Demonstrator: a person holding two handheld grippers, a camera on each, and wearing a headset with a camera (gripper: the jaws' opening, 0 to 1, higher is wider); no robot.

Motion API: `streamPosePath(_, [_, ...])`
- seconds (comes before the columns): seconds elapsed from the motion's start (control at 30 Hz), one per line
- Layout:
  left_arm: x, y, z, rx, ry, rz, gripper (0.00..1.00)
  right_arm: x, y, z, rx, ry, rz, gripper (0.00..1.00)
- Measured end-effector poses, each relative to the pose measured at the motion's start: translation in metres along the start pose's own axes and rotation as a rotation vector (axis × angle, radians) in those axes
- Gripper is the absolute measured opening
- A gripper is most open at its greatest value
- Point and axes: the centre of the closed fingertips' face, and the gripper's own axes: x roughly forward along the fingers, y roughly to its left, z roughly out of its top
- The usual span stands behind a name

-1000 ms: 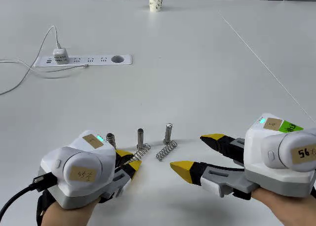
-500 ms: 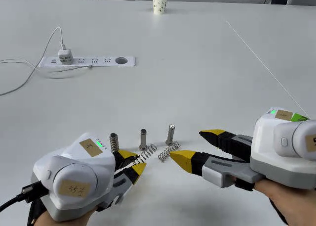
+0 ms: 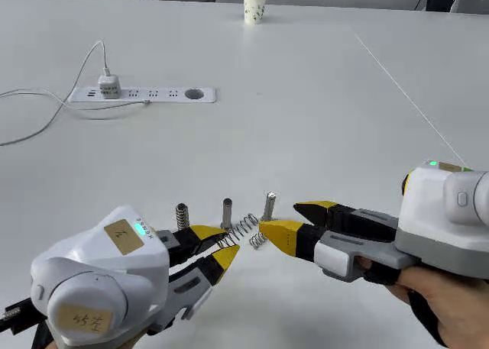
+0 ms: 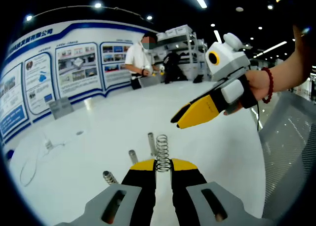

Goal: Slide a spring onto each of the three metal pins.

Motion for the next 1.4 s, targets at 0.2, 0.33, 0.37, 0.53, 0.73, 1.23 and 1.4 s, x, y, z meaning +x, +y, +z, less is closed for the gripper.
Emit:
streamPosePath(0.2, [-0.003,-0.004,0.007,0.004,-0.047,-0.019,0.1,0.002,0.01,0.001,0.028,-0.002,0.05,0.37])
streamPosePath(0.33, [-0.005,-0.006,0.011,0.008,-0.071,-0.028,0.1,0.003,0.015,0.001,0.046,0.002,0.077,0.33])
streamPosePath(0.37, [-0.005,-0.007,0.013,0.007,-0.082,-0.034,0.1,0.003,0.016,0.0,0.05,0.002,0.084,0.32])
streamPosePath(0.53, [-0.008,-0.011,0.02,0.011,-0.12,-0.054,0.1,0.004,0.022,0.002,0.102,-0.01,0.122,0.3])
streamPosePath(0.73, [-0.009,-0.013,0.023,0.013,-0.137,-0.062,0.1,0.002,0.025,0.007,0.159,-0.03,0.153,0.27])
streamPosePath(1.23, [-0.012,-0.018,0.034,0.027,-0.157,-0.077,0.1,0.0,0.036,0.009,0.246,-0.038,0.219,0.15])
streamPosePath(1.4, [-0.012,-0.019,0.032,0.028,-0.142,-0.079,0.11,0.0,0.039,0.01,0.236,-0.043,0.228,0.13])
